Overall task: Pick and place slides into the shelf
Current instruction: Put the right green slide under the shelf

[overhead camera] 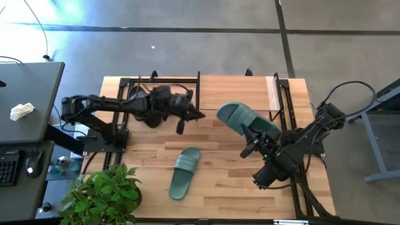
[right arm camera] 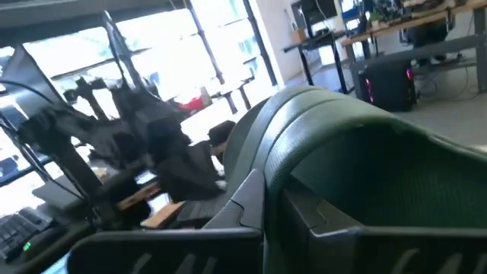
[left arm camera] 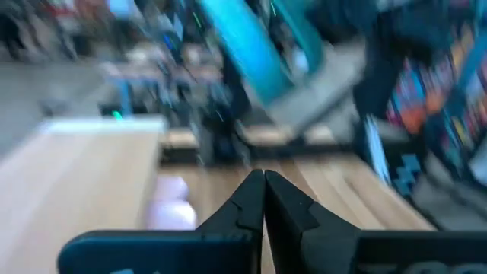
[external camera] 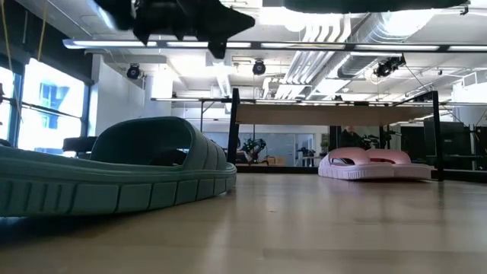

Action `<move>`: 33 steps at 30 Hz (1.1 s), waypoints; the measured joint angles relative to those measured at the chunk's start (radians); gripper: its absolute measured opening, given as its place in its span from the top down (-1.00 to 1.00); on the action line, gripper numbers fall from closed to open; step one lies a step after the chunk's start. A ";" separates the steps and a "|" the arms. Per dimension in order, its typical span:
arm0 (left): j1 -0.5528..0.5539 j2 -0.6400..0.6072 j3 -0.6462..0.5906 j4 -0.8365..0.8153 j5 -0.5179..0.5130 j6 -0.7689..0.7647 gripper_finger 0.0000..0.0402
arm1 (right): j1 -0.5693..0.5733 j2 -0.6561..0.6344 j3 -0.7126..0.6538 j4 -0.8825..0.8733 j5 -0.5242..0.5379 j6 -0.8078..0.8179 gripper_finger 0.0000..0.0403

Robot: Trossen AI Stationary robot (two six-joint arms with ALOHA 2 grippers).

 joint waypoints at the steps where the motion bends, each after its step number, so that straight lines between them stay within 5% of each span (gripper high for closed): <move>1: 0.014 0.000 -0.025 0.080 -0.001 -0.029 1.00 | -0.008 -0.001 0.000 0.001 0.004 0.000 1.00; 5: 0.053 -0.002 -0.066 0.267 -0.016 -0.109 1.00 | -0.061 -0.004 0.000 0.022 0.006 0.001 1.00; 14: 0.060 -0.002 -0.066 0.391 -0.058 -0.178 0.98 | -0.151 -0.004 0.000 0.036 0.008 0.001 1.00; 18: 0.075 -0.002 -0.066 0.389 -0.079 -0.191 0.83 | -0.161 -0.004 0.041 0.057 0.011 -0.054 1.00; 26: 0.077 0.004 -0.066 0.377 -0.059 -0.249 0.32 | -0.162 -0.003 0.152 0.427 -0.002 -0.673 1.00; 33: 0.078 0.004 -0.066 0.378 0.040 -0.251 0.13 | -0.179 -0.003 0.179 0.826 -0.319 -1.239 1.00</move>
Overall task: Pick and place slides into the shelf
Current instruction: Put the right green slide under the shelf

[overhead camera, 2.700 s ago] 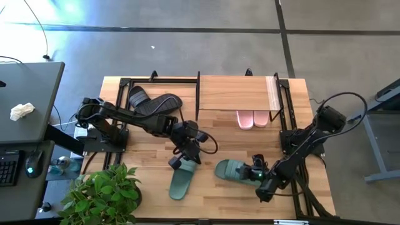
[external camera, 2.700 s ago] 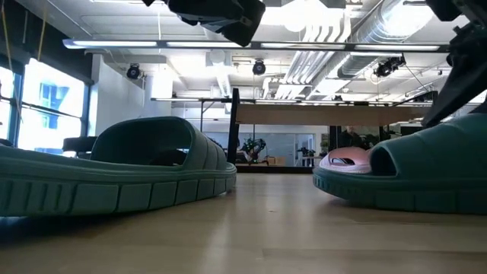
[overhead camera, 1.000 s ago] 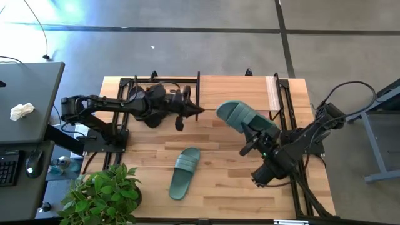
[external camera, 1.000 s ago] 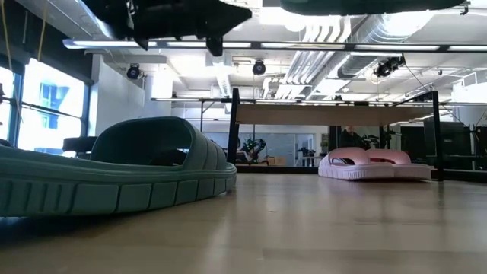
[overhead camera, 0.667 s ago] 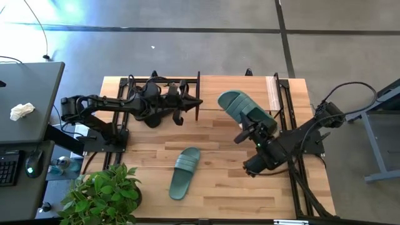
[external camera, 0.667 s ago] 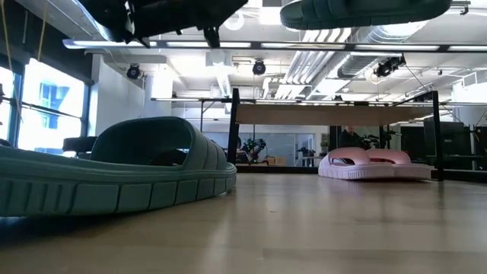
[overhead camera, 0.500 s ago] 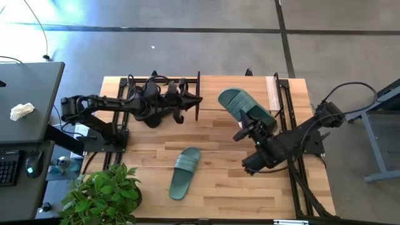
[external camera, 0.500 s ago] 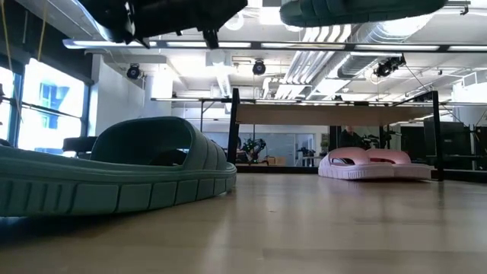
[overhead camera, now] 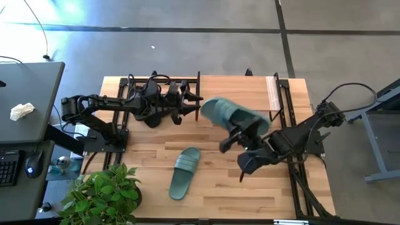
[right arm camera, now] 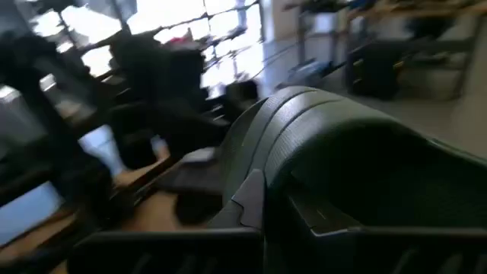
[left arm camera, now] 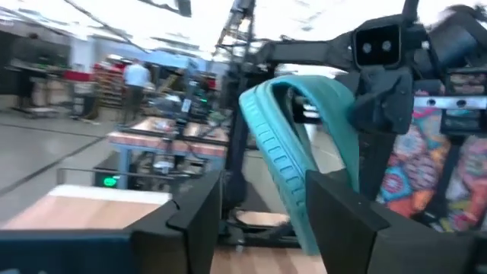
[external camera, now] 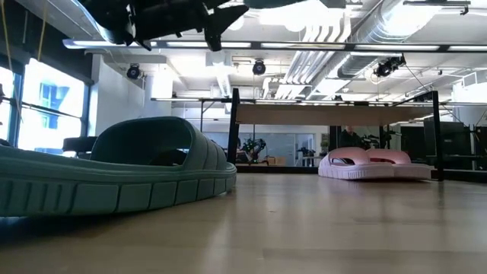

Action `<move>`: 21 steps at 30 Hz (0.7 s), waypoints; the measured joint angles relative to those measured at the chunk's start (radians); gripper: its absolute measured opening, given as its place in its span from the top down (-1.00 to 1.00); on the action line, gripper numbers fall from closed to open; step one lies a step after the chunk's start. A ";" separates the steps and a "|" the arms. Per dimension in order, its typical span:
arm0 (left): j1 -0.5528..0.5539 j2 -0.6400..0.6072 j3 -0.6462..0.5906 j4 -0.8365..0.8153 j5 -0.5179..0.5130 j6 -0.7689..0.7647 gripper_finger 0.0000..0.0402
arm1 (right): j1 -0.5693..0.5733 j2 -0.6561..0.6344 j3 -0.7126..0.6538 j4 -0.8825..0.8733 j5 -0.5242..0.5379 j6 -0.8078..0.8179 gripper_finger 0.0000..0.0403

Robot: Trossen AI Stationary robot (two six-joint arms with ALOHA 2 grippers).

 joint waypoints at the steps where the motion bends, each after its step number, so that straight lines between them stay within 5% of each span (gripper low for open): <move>1: 0.000 0.000 0.000 0.000 0.017 -0.004 0.11 | -0.007 0.000 0.007 0.047 -0.050 -0.065 1.00; 10: 0.054 -0.001 0.000 0.119 0.185 -0.054 0.10 | -0.042 -0.001 0.137 0.212 -0.190 -0.492 1.00; 21: 0.252 -0.002 0.000 0.202 0.197 -0.174 0.05 | -0.239 0.000 0.185 0.463 -0.204 -0.953 1.00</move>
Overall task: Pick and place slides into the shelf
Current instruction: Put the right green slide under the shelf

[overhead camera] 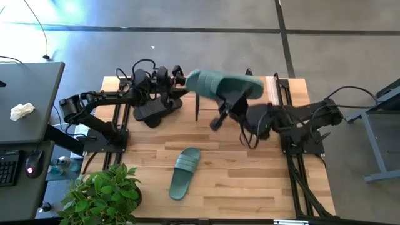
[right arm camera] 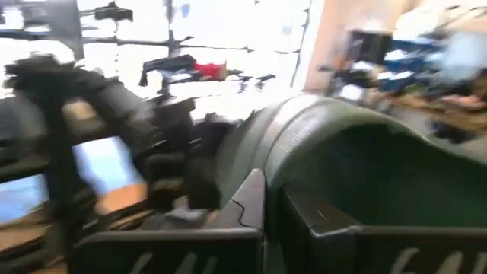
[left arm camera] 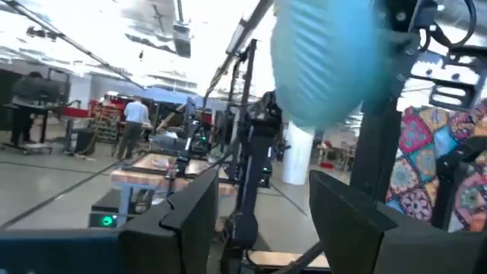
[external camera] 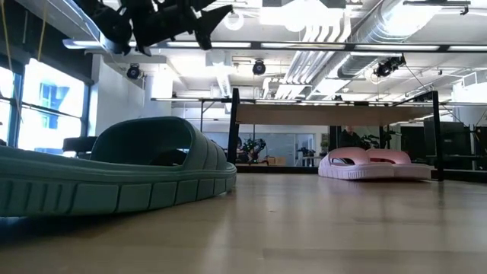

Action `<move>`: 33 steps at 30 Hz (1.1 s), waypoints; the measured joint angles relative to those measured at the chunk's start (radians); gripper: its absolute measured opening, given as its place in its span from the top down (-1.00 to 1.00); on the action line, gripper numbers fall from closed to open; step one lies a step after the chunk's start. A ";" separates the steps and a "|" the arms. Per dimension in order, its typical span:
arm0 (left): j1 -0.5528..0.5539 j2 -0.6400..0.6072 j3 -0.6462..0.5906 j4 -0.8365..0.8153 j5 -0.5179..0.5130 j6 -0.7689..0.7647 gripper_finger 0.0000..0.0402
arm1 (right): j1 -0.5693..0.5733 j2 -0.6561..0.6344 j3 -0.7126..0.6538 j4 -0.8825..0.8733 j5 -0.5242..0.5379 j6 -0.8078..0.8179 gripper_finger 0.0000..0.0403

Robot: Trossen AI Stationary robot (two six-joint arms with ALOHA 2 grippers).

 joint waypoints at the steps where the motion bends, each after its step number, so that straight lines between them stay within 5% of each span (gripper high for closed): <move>1: 0.011 0.000 0.000 0.000 0.000 -0.002 0.05 | -0.024 0.000 -0.011 0.057 0.003 -0.049 1.00; 4: 0.036 0.000 0.000 0.006 -0.008 -0.011 0.04 | -0.096 0.000 -0.070 0.341 -0.031 -0.213 1.00; 8: 0.043 0.000 0.000 0.008 -0.081 -0.019 0.04 | -0.180 0.002 -0.178 0.680 -0.228 -0.276 1.00; 13: 0.042 0.000 0.000 0.031 -0.105 -0.036 0.04 | -0.206 0.007 -0.332 0.810 -0.232 -0.229 1.00; 21: 0.033 0.000 0.000 0.040 -0.109 -0.063 0.04 | -0.183 0.006 -0.587 1.265 -0.200 -0.245 1.00; 33: 0.027 0.001 0.000 0.039 -0.151 -0.060 0.04 | -0.183 0.005 -0.656 1.259 -0.187 -0.134 1.00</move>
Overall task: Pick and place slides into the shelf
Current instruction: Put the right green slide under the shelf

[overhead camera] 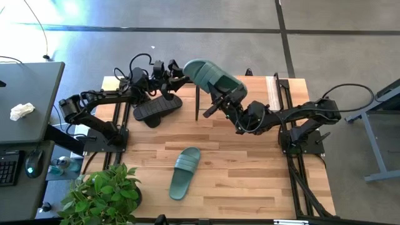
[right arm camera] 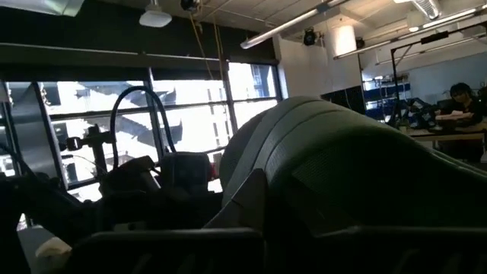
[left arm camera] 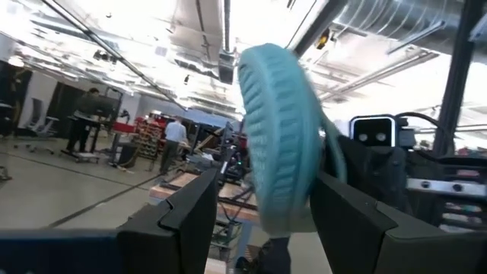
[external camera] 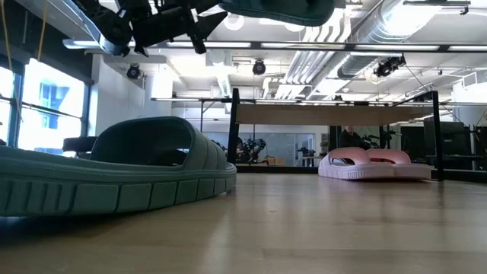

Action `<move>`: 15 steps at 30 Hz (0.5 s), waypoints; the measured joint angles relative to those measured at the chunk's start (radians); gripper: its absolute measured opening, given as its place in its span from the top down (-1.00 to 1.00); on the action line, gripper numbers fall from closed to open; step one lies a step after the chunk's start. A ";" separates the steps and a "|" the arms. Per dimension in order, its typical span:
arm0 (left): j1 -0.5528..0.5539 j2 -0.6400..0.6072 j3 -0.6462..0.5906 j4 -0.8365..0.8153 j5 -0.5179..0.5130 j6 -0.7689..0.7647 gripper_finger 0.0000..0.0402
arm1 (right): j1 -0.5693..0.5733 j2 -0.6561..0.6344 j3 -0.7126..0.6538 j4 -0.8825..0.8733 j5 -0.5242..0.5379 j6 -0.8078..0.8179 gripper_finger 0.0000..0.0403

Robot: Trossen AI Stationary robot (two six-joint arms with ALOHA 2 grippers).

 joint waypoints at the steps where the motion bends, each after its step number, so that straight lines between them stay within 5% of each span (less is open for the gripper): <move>1: 0.000 0.000 0.000 0.000 -0.006 0.005 0.04 | 0.000 0.000 0.000 -0.006 -0.001 0.013 1.00; 15: 0.000 0.000 0.000 -0.002 -0.053 0.009 0.04 | 0.004 0.000 0.000 -0.113 -0.015 0.098 1.00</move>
